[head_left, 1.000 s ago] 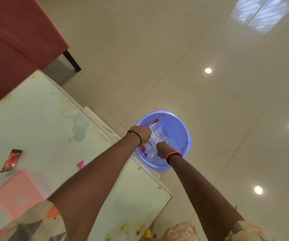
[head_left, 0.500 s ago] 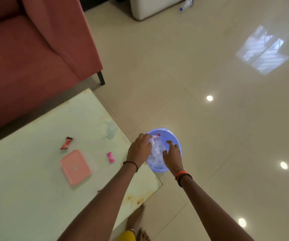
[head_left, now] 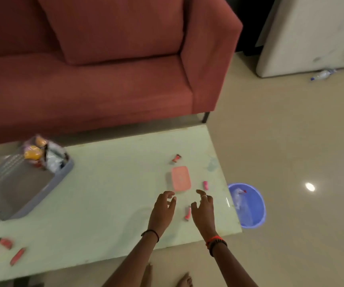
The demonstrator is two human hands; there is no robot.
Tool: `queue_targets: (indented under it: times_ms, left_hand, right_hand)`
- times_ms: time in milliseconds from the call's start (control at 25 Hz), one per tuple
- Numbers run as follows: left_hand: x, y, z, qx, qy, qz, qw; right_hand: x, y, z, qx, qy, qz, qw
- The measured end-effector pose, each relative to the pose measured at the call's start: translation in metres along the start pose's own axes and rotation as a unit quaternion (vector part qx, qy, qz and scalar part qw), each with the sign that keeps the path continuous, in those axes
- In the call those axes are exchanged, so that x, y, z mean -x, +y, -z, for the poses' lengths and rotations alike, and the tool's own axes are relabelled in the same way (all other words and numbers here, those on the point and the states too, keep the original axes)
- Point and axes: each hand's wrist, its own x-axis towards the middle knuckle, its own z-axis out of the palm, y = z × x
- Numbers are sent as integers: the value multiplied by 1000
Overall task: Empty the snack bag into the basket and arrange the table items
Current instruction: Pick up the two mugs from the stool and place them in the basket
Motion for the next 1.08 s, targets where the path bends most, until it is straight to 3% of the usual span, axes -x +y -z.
queue_targets:
  times_ms: [360, 640, 880, 1080]
  left_hand:
    - [46, -120, 136, 66, 119, 107, 985]
    - [48, -226, 259, 162, 223, 179, 944]
    - [35, -326, 377, 188, 247, 207, 928]
    - [39, -383, 428, 212, 273, 250, 905]
  right_hand:
    - [54, -83, -128, 46, -93, 61, 993]
    - [70, -164, -244, 73, -104, 76, 989]
    - [72, -245, -348, 78, -76, 65, 992]
    - [94, -279, -422, 98, -107, 83, 986]
